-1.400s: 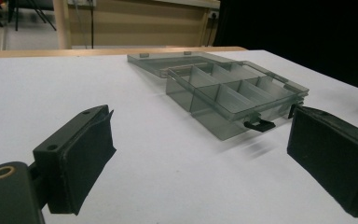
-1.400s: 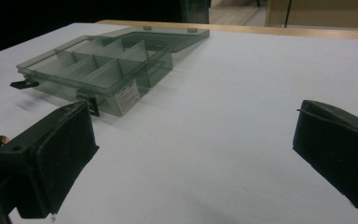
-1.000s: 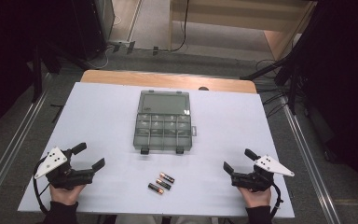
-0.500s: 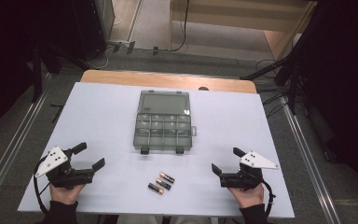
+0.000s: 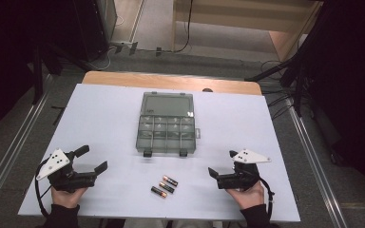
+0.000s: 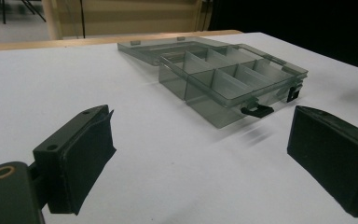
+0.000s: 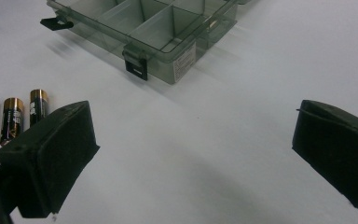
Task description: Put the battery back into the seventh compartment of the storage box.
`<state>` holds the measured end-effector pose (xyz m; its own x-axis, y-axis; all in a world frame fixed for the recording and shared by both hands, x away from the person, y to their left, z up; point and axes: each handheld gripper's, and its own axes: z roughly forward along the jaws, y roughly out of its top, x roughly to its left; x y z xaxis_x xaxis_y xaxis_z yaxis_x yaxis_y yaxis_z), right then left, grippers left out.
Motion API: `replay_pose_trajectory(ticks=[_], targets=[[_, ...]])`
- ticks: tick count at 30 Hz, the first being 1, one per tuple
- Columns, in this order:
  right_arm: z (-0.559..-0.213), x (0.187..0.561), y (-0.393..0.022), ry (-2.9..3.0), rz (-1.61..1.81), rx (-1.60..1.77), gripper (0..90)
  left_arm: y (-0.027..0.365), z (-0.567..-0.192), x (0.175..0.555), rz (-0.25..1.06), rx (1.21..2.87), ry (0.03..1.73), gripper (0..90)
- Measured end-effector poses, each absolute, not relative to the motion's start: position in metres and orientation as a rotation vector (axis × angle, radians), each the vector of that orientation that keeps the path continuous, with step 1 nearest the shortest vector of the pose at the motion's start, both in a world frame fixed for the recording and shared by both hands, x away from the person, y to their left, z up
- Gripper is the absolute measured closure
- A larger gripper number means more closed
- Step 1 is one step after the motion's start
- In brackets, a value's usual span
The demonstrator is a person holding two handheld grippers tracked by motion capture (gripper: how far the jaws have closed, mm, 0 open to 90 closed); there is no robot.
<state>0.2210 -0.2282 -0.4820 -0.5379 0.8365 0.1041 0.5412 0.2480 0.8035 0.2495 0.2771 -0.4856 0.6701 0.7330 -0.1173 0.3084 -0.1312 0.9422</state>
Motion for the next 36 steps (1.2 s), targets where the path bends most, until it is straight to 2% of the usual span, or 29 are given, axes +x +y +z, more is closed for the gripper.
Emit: replay_pose_trajectory(ticks=[15,36], targets=[[-0.470,0.240,-0.196,2.354,1.092,1.206,0.1,0.275,-0.487,0.250,0.438,1.723,0.842,6.8],[-0.471,0.257,-0.137,2.617,0.905,1.083,0.3,0.276,-0.487,0.252,0.438,1.730,0.839,6.8]])
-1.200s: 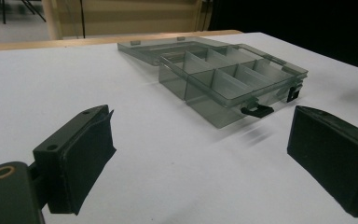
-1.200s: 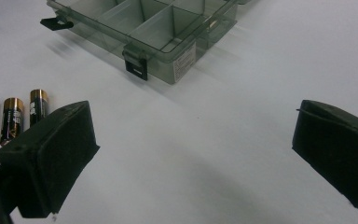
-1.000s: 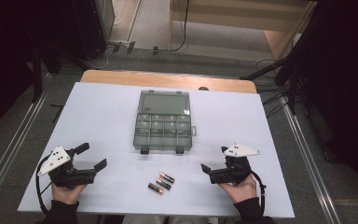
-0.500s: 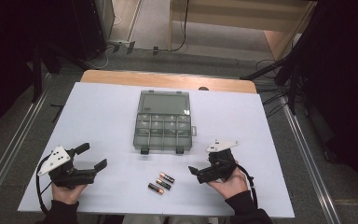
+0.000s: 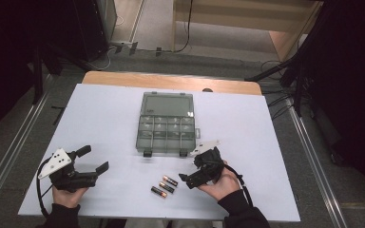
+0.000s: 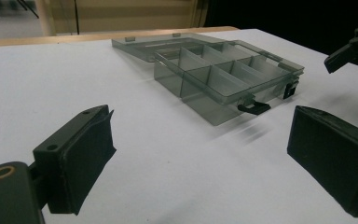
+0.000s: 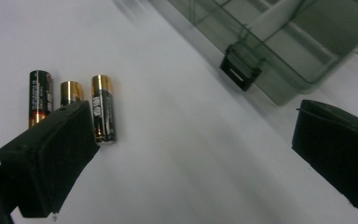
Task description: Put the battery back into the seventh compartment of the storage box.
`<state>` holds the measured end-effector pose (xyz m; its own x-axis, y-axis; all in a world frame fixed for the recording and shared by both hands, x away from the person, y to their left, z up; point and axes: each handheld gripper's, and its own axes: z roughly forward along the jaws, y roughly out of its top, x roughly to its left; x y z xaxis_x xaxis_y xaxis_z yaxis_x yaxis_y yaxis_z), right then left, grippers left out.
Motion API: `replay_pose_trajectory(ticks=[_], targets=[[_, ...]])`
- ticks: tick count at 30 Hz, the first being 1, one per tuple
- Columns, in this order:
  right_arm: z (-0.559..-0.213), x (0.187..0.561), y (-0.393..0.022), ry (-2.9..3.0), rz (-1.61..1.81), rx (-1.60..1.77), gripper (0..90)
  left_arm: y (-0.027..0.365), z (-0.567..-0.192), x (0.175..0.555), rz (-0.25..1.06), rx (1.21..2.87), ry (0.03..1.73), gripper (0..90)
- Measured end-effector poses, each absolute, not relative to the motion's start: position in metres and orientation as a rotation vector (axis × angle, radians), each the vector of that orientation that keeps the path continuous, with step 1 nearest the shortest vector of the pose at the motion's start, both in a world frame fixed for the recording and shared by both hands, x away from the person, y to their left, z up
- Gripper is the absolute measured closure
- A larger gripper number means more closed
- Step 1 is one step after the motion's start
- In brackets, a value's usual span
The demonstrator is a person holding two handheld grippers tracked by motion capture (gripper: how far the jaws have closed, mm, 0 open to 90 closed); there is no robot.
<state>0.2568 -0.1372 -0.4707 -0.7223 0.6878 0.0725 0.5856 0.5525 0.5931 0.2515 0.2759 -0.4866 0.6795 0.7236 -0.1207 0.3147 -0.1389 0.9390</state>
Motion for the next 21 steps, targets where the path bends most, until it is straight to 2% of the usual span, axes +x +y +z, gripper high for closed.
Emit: replay_pose_trajectory(ticks=[8,10,16,21], targets=[[-0.472,0.261,-0.108,2.710,0.772,1.010,0.4,0.277,-0.486,0.252,0.442,1.733,0.839,6.8],[-0.471,0.263,-0.103,2.735,0.742,0.990,3.2,0.277,-0.486,0.252,0.442,1.735,0.837,6.8],[-0.467,0.269,-0.092,2.871,0.664,0.983,25.8,0.278,-0.486,0.252,0.445,1.728,0.843,6.8],[-0.467,0.271,-0.079,2.937,0.558,0.932,36.2,0.278,-0.486,0.253,0.447,1.728,0.841,6.8]])
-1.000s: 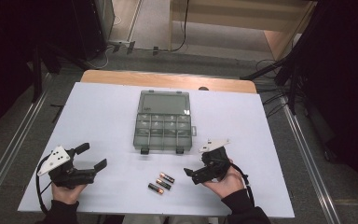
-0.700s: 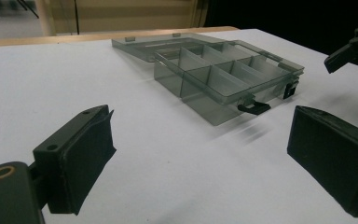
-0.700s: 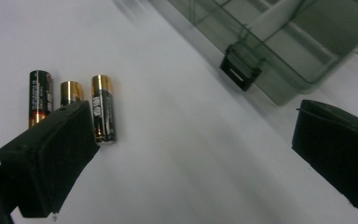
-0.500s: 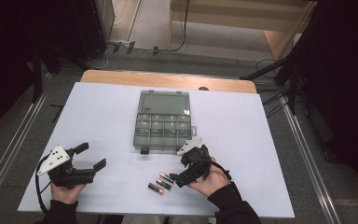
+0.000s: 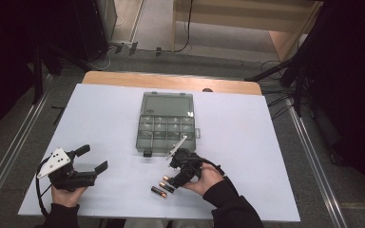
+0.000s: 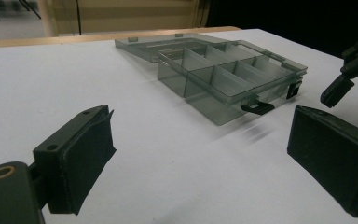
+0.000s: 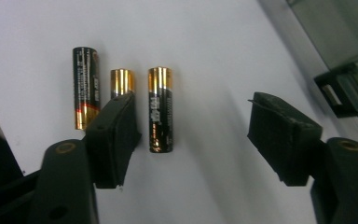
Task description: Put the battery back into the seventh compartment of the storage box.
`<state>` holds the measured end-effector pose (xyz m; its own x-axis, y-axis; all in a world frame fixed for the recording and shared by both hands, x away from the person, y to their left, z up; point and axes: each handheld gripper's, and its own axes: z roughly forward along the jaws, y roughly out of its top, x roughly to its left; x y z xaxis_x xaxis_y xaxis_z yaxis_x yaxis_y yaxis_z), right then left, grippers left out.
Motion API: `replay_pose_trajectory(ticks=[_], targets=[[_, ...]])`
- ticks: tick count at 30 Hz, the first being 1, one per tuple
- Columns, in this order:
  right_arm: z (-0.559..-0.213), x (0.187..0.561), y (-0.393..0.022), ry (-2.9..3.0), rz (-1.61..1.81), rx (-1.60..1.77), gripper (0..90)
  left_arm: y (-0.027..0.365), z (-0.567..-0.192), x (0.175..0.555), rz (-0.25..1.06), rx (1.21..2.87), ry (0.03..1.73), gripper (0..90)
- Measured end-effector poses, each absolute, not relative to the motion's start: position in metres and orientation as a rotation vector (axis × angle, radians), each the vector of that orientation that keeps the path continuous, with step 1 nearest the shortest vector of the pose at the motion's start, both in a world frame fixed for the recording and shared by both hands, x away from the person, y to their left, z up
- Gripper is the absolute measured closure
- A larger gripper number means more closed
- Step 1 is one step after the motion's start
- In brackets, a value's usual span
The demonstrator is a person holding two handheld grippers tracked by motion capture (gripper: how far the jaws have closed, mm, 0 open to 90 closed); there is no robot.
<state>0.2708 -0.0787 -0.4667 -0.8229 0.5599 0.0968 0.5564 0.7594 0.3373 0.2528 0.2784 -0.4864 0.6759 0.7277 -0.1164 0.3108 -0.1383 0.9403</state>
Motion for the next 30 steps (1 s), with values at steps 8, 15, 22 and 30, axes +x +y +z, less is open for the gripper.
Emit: replay_pose_trajectory(ticks=[8,15,22,30], targets=[[-0.473,0.272,-0.065,2.952,0.432,0.939,50.5,0.280,-0.486,0.253,0.445,1.722,0.850,6.8],[-0.476,0.275,-0.066,3.014,0.397,0.977,76.9,0.279,-0.486,0.253,0.446,1.725,0.846,6.8],[-0.472,0.274,-0.069,2.964,0.406,1.032,77.9,0.279,-0.486,0.253,0.447,1.723,0.845,6.8],[-0.456,0.280,-0.074,2.905,0.520,1.136,77.9,0.279,-0.486,0.254,0.444,1.722,0.845,6.8]])
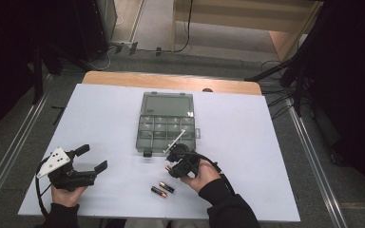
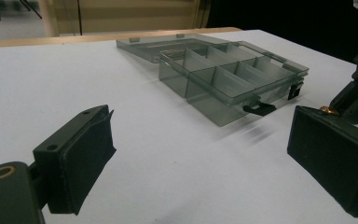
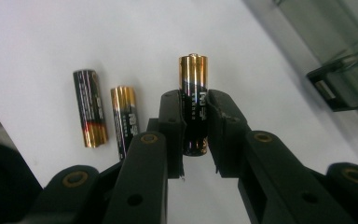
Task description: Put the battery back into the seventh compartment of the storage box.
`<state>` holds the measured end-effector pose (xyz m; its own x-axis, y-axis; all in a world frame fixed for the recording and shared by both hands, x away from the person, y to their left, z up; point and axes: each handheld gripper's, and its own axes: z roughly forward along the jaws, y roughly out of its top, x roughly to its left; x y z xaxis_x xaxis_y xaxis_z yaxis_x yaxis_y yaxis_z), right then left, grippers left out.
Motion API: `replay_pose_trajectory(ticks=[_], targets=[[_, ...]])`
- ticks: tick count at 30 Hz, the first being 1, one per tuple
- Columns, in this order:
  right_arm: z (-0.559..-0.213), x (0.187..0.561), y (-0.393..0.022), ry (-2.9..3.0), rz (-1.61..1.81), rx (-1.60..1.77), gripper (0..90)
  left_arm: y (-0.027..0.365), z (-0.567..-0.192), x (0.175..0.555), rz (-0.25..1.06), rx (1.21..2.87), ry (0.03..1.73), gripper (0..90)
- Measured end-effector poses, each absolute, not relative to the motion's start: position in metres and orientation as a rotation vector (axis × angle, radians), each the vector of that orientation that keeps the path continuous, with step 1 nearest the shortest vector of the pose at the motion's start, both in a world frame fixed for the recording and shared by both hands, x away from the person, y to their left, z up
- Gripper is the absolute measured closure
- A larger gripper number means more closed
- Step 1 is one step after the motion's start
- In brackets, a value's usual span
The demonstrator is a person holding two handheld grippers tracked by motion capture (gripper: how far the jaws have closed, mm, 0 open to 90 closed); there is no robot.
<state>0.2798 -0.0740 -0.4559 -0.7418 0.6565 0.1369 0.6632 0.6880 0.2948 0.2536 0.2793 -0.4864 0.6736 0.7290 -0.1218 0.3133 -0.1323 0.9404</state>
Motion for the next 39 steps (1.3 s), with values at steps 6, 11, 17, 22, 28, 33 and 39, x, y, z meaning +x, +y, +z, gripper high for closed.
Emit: replay_pose_trajectory(ticks=[6,11,17,22,28,33,39], targets=[[-0.450,0.286,-0.071,-2.848,-0.560,-1.165,77.9,0.279,-0.487,0.254,0.442,1.719,0.846,6.8],[-0.446,0.294,-0.070,-2.829,-0.589,-1.211,77.9,0.279,-0.487,0.254,0.441,1.726,0.844,6.8],[-0.443,0.307,-0.072,-2.805,-0.627,-1.291,77.8,0.277,-0.487,0.253,0.445,1.733,0.840,6.8],[-0.440,0.318,-0.079,-2.694,-0.733,-1.413,77.9,0.277,-0.488,0.254,0.446,1.732,0.836,6.8],[-0.439,0.326,-0.090,-2.529,-0.828,-1.576,77.9,0.276,-0.489,0.256,0.446,1.736,0.830,6.8],[-0.442,0.336,-0.097,-2.352,-0.901,-1.651,77.9,0.276,-0.489,0.257,0.457,1.730,0.828,6.8],[-0.447,0.347,-0.105,-2.189,-0.933,-1.772,77.9,0.275,-0.489,0.258,0.461,1.732,0.820,6.9]])
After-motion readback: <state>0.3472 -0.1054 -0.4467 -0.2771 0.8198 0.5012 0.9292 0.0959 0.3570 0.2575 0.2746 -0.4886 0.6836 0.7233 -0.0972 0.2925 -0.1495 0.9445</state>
